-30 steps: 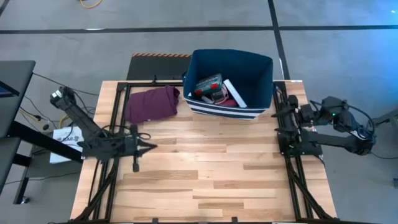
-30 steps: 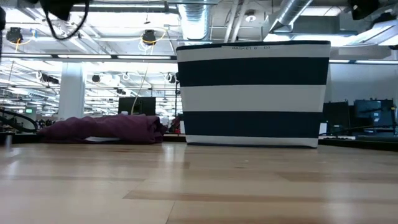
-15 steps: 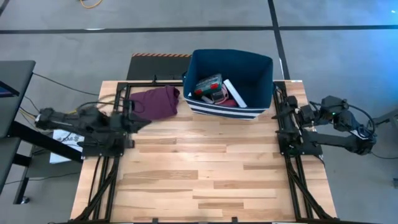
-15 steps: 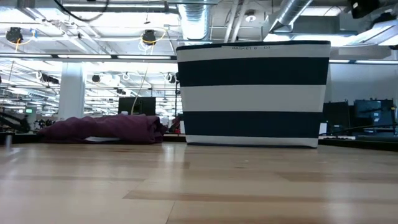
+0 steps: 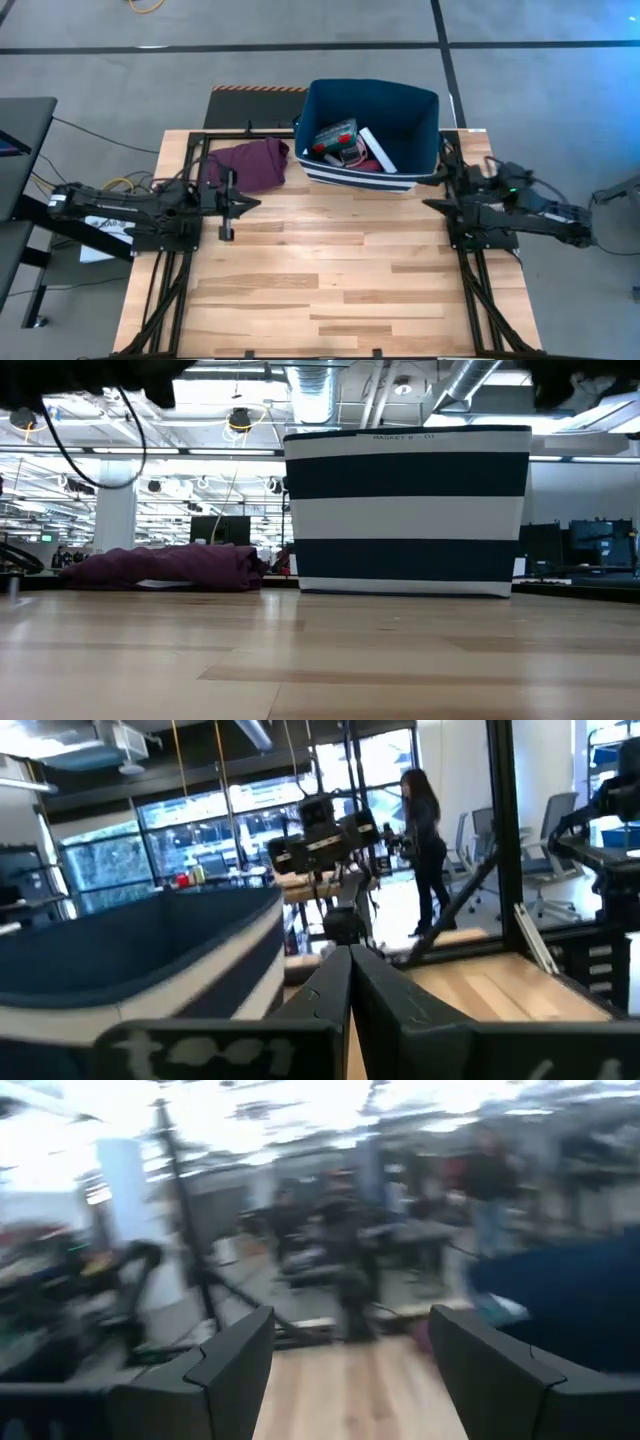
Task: Pick & place medical supplies in basket/bin
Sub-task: Return to Home Position
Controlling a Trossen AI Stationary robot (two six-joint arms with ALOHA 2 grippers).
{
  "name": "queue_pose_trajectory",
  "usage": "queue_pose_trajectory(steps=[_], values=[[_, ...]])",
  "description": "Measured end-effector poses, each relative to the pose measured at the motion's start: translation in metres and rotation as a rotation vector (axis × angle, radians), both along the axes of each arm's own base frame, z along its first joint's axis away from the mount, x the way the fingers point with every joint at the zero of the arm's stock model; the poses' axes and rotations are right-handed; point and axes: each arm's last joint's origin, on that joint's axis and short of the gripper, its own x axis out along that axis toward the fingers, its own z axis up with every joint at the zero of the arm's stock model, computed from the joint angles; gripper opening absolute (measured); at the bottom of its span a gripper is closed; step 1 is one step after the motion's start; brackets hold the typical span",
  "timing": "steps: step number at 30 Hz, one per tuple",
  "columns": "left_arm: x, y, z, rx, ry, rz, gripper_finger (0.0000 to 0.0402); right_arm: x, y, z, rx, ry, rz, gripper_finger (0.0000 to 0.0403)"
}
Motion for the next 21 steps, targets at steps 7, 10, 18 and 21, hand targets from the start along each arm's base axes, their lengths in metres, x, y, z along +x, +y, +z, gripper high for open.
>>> queue_pose_trajectory(steps=[7, 10, 18, 21], values=[[0.009, 0.004, -0.013, -0.005, -0.023, 0.001, 0.0, 0.014, -0.001, -0.031, -0.004, -0.088, -0.007, 0.026], [0.013, 0.004, -0.017, -0.004, 0.01, -0.021, 0.0, 0.017, 0.003, -0.041, -0.003, -0.102, 0.06, 0.026], [0.015, 0.006, -0.016, 0.007, -0.015, 0.002, 0.0, -0.004, 0.024, -0.02, -0.072, -0.216, 0.425, 0.026], [0.014, 0.007, -0.016, 0.006, -0.016, 0.011, 0.0, -0.006, 0.029, -0.032, -0.104, -0.133, 0.463, 0.026]])
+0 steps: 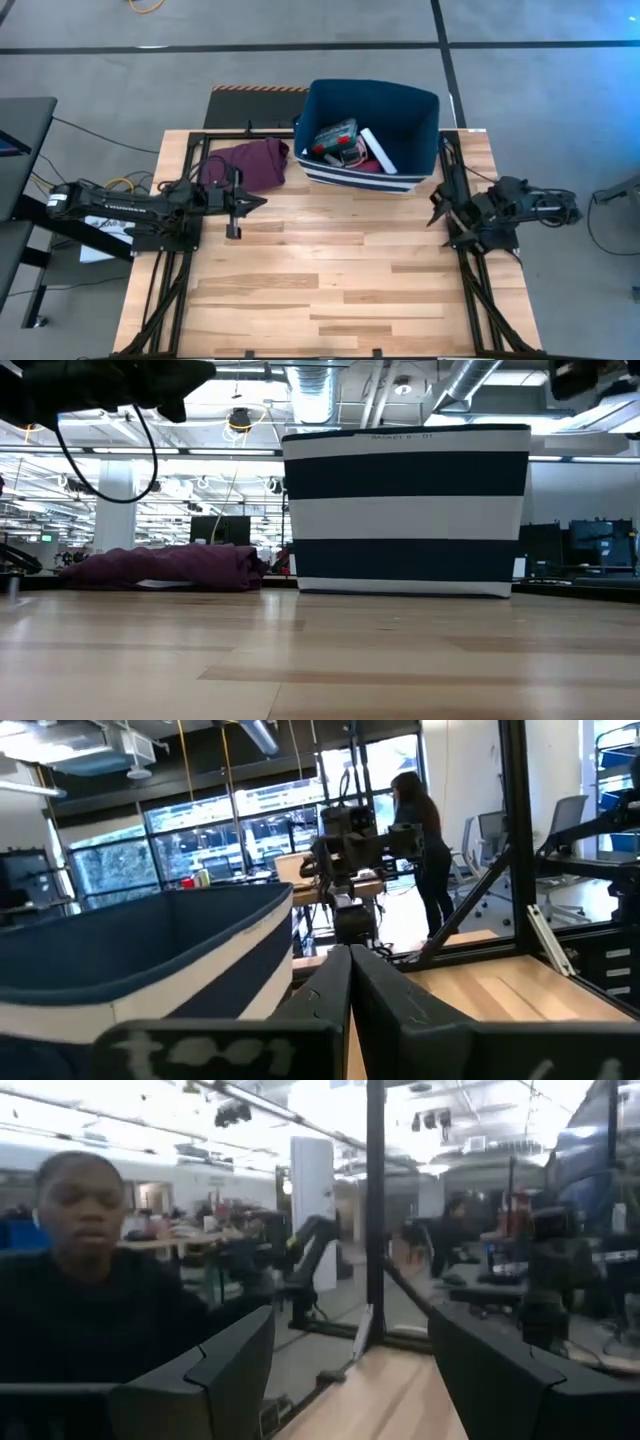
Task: Pick & place medical supplies in basket/bin
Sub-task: Return to Home Position
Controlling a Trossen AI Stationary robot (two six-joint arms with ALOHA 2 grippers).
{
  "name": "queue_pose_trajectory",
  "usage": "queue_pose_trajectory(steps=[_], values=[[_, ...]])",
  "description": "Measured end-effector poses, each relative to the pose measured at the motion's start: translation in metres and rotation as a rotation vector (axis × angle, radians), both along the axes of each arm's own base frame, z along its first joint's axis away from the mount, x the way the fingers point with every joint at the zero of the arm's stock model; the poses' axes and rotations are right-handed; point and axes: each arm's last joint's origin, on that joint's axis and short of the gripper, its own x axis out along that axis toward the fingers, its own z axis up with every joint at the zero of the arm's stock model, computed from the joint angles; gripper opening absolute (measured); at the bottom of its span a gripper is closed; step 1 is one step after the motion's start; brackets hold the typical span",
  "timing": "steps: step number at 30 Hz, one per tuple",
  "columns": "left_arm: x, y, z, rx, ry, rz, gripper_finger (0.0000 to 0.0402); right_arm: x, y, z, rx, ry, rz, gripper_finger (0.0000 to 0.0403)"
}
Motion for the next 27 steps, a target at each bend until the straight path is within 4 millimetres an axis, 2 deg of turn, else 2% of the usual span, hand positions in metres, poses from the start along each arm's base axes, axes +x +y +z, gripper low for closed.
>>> queue_pose_trajectory(steps=[3, 8, 12, 17, 21, 25, 27], values=[[0.0, 0.0, 0.0, -0.036, 0.002, -0.009, 0.0, -0.002, 0.0, -0.007, 0.014, 0.022, -0.063, 0.026], [0.0, -0.001, 0.0, -0.04, 0.005, -0.062, 0.0, 0.01, 0.003, -0.042, 0.031, 0.149, -0.174, 0.026], [0.002, -0.001, -0.008, -0.049, 0.025, -0.061, 0.0, 0.014, 0.003, -0.051, 0.036, 0.176, -0.253, 0.026], [0.01, -0.001, -0.019, -0.095, 0.088, -0.068, 0.0, 0.014, 0.002, -0.052, 0.005, 0.175, -0.282, 0.026], [0.017, 0.0, -0.019, -0.073, 0.041, -0.065, 0.0, 0.016, 0.0, -0.053, 0.018, 0.13, -0.31, 0.026], [0.024, 0.0, -0.021, -0.054, 0.011, -0.065, 0.0, 0.021, -0.003, -0.065, 0.058, 0.077, -0.366, 0.026], [0.028, 0.0, -0.025, -0.073, 0.025, -0.08, 0.0, 0.022, -0.005, -0.069, 0.08, 0.118, -0.389, 0.026]])
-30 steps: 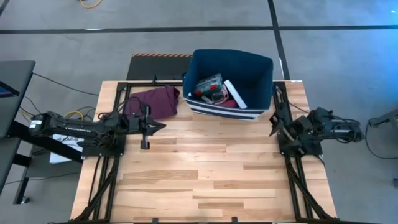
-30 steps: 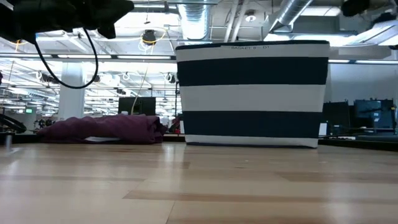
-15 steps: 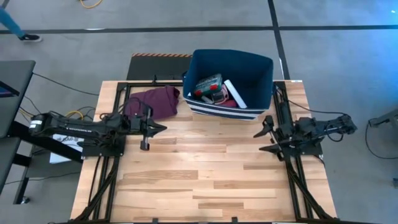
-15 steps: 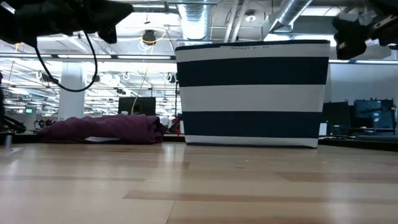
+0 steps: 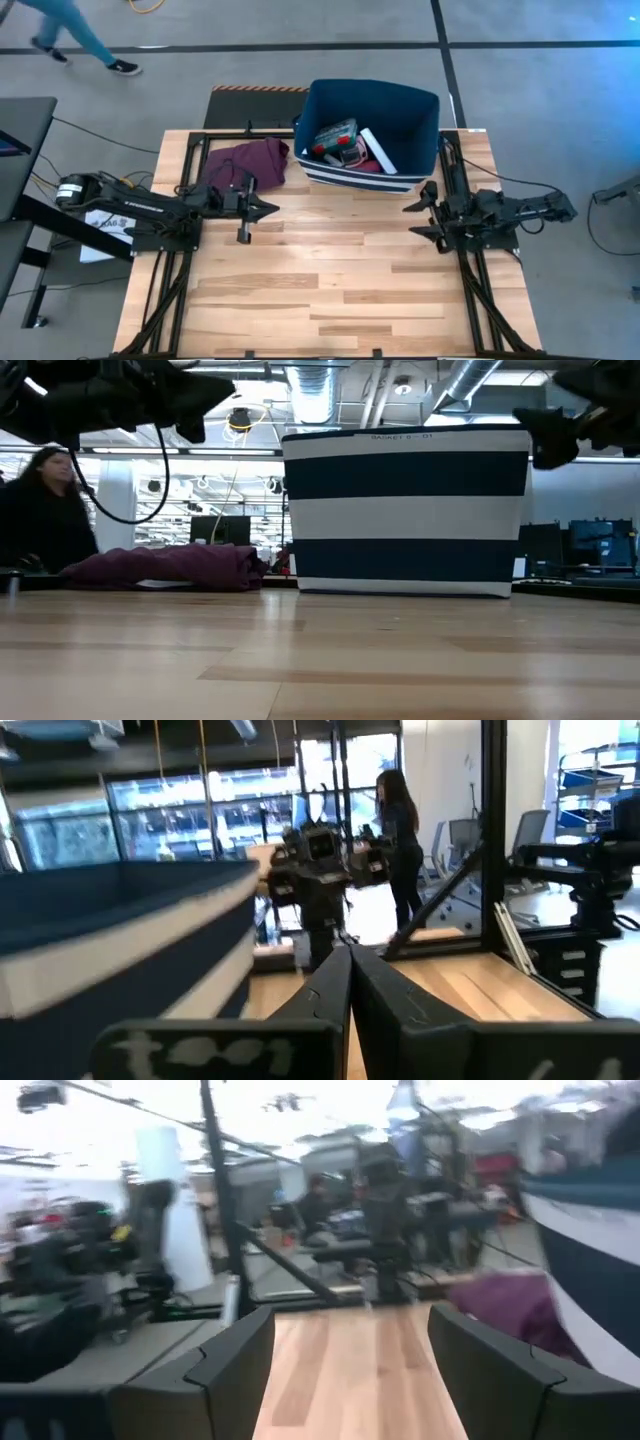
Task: Pick & place medical supplies in basket/bin
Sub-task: Return to Home Position
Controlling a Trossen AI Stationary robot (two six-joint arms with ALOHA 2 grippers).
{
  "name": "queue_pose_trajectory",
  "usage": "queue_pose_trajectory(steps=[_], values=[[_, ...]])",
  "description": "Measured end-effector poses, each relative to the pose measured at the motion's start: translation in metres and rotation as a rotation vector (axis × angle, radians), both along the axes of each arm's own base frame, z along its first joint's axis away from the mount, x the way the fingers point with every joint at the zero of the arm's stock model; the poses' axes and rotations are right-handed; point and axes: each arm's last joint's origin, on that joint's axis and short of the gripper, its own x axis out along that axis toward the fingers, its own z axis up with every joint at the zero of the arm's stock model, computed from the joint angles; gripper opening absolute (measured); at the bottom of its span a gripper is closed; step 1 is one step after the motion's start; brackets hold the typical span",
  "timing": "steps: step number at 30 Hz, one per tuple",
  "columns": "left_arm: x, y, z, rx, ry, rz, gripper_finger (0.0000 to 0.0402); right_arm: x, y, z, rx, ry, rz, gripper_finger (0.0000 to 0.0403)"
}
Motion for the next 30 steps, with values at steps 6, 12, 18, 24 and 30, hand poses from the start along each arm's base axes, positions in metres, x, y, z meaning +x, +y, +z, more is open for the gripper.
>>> queue_pose_trajectory(steps=[6, 12, 18, 24, 30], values=[[0.006, 0.004, -0.011, -0.021, 0.077, 0.042, 0.0, 0.002, -0.007, -0.005, 0.035, 0.061, -0.093, 0.026], [-0.012, 0.008, 0.0, -0.025, 0.085, 0.09, 0.0, 0.002, -0.008, -0.008, 0.114, 0.102, -0.094, 0.026], [-0.049, 0.007, 0.006, -0.115, 0.169, 0.123, 0.0, 0.002, -0.008, -0.013, 0.164, 0.152, -0.091, 0.026], [-0.076, -0.005, -0.012, -0.091, -0.036, -0.071, 0.0, 0.002, -0.007, -0.013, 0.164, 0.157, -0.089, 0.026], [-0.085, -0.005, -0.014, -0.103, -0.096, -0.021, 0.0, 0.002, -0.007, -0.014, 0.163, 0.159, -0.089, 0.026]])
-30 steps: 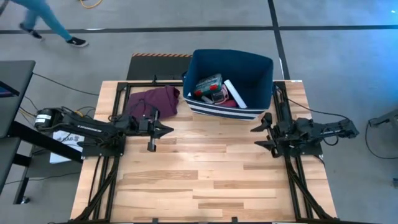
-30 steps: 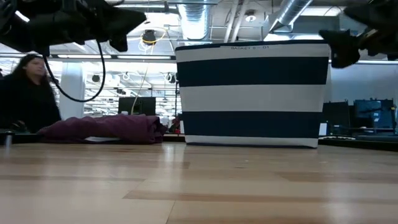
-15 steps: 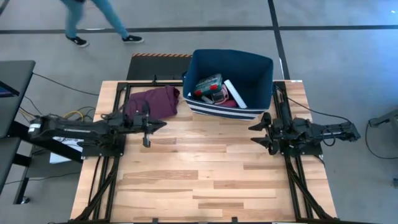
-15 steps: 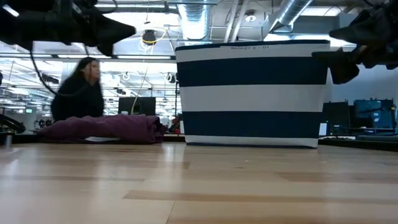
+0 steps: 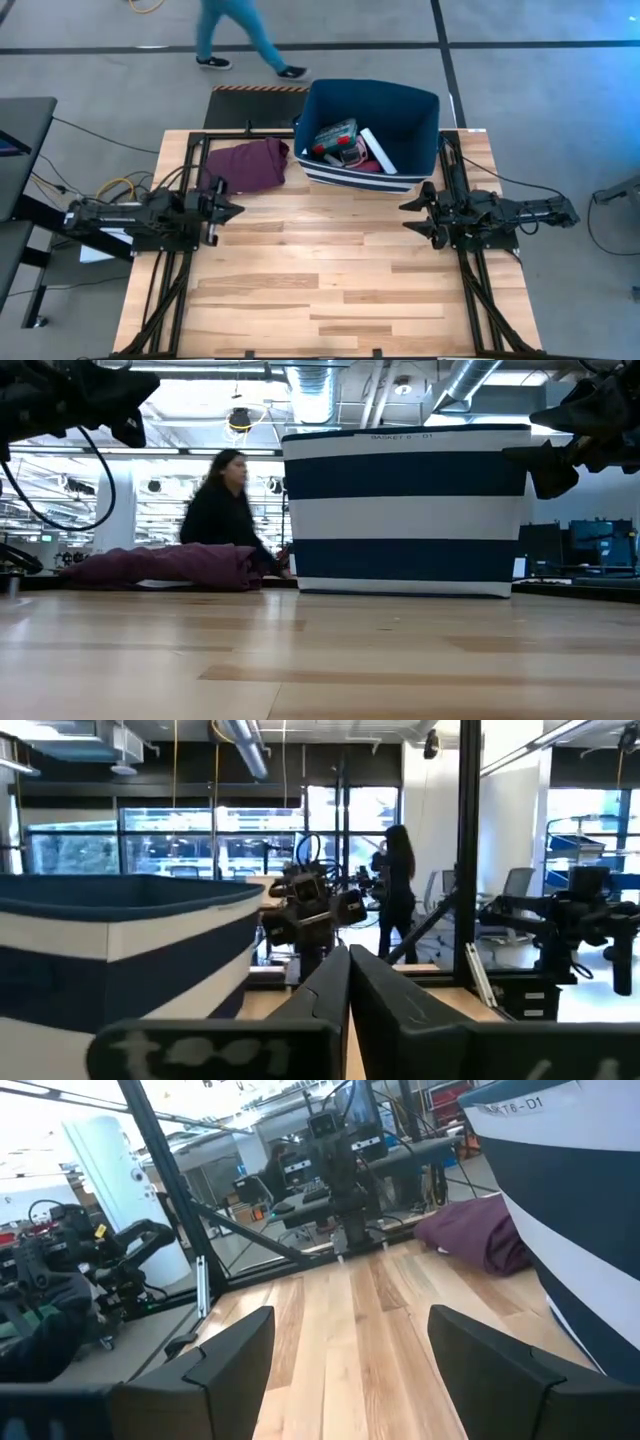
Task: Pick & place medical supplies in basket/bin
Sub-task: Return to Home Position
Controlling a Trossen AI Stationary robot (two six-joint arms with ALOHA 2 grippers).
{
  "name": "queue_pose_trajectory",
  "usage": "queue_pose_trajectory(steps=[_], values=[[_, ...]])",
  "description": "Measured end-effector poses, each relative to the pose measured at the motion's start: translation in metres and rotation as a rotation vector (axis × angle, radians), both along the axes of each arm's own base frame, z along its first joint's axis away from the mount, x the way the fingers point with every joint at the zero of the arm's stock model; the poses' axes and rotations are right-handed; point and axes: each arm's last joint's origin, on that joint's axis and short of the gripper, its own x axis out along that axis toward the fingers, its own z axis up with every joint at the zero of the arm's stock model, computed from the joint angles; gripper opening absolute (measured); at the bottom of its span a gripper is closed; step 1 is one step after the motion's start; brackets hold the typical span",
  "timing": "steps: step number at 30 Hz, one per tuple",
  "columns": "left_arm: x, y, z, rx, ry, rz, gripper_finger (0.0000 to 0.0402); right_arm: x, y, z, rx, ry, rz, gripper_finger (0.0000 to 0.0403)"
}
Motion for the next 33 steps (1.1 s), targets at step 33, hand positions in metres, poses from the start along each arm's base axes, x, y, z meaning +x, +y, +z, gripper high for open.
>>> queue_pose_trajectory(steps=[33], values=[[0.004, 0.001, -0.037, -0.449, 0.395, -0.011, 0.0, 0.0, 0.0, 0.0, 0.0, 0.003, 0.0, 0.026]])
